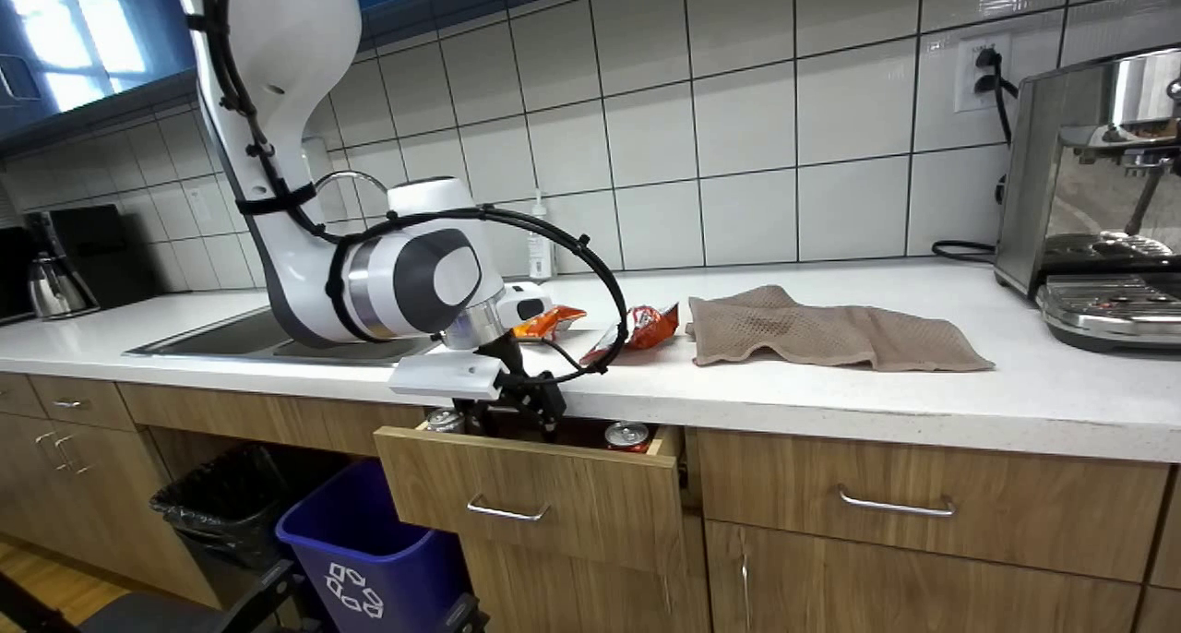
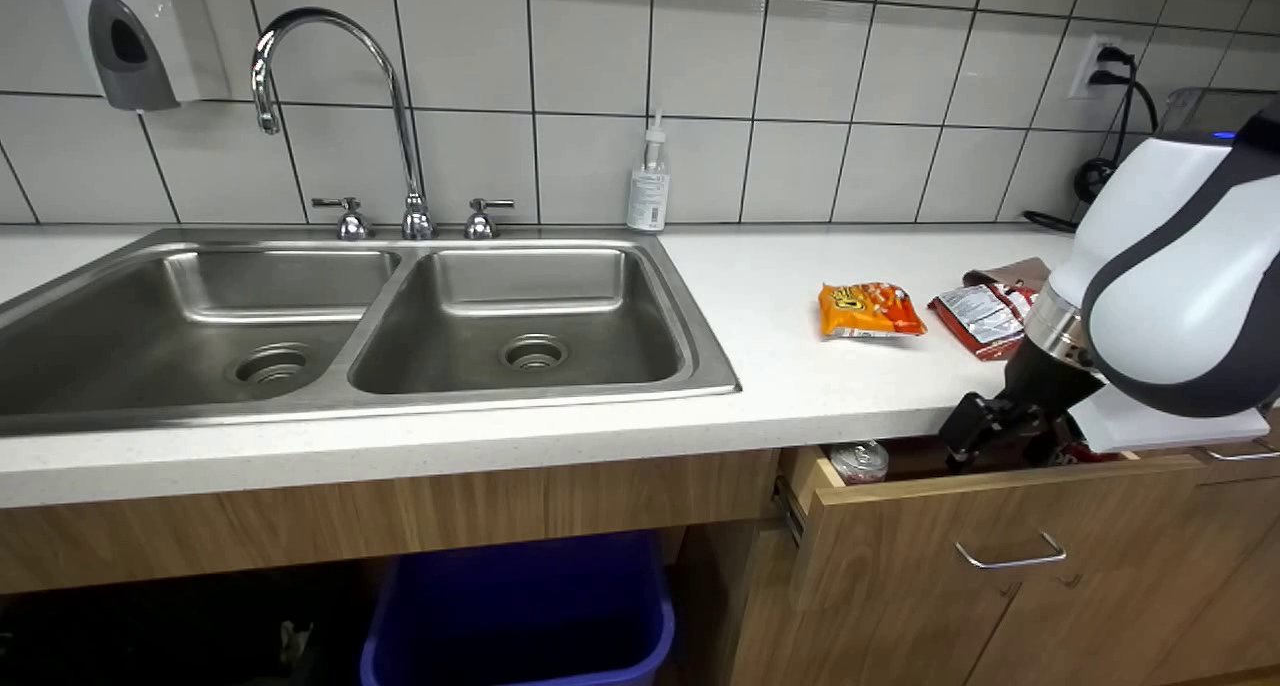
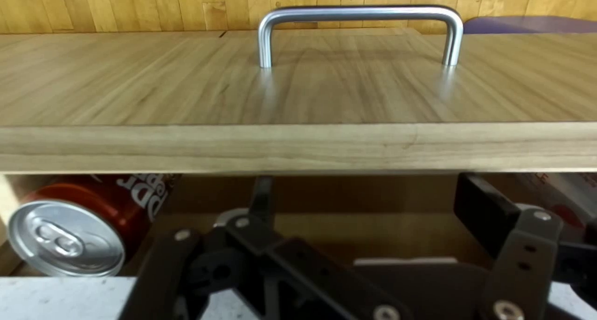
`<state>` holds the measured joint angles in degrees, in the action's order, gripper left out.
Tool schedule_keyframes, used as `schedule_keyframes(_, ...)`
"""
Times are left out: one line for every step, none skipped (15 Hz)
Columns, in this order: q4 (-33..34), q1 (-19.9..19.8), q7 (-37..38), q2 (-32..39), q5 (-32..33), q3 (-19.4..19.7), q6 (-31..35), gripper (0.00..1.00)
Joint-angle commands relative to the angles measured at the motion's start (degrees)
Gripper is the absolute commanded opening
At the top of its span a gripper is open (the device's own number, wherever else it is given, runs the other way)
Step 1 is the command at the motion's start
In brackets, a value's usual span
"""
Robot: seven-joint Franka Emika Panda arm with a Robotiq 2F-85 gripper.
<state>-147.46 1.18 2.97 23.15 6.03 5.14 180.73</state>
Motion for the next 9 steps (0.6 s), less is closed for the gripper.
schedule_keyframes(-1.0, -1.3, -2.5, -0.4, -0.9, -1.4, -0.5, 1.0)
schedule_keyframes(-1.3, -1.0, -2.5, -0.6, -0.9, -1.2, -0.4, 1.0)
schedule_keyframes(-1.6, -1.0, -2.6, -0.6, -0.8, -1.1, -0.4, 1.0)
schedule_keyframes(-1.9, -1.0, -2.7, -0.7, -0.7, -1.2, -0.5, 1.0)
schedule_keyframes(-2.1, -0.8, -2.6, -0.6, -0.8, -1.0, -0.4, 1.0)
schedule_keyframes(-2.4, -0.5, -2.6, -0.6, -0.7, -0.8, -0.3, 1.0)
schedule_keyframes(-2.7, -0.6, -2.6, -0.7, -0.7, -0.9, -0.3, 1.0)
schedule_keyframes(-3.1, -0.3, -2.5, -0.8, -0.7, -0.7, -0.1, 1.0)
schedule_keyframes(-3.4, -0.2, -2.5, -0.9, -0.7, -0.6, 0.0, 1.0)
